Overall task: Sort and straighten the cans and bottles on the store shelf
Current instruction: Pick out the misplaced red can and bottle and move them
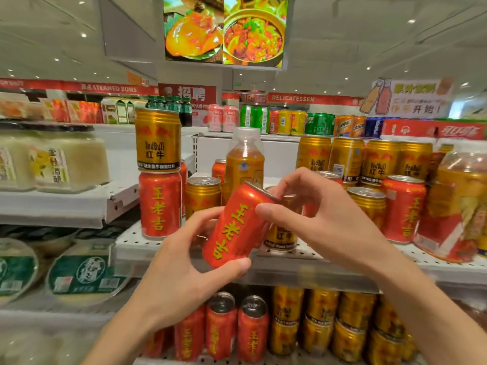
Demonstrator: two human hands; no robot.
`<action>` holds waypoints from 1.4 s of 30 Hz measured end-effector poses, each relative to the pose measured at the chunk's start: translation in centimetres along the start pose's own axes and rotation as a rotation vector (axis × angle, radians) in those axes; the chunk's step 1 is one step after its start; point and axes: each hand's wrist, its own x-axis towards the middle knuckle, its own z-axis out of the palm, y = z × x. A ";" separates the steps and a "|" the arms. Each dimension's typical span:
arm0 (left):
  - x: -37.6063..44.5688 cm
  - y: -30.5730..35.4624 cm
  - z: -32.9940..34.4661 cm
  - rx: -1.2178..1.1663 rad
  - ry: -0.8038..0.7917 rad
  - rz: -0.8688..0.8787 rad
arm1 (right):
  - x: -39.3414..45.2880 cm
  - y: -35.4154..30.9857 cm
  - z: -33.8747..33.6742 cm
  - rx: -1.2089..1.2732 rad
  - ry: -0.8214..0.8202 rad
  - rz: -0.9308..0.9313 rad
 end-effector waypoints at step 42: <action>-0.4 -2.5 -1.4 0.043 0.294 -0.135 | 6.9 2.0 1.3 -0.068 0.106 -0.092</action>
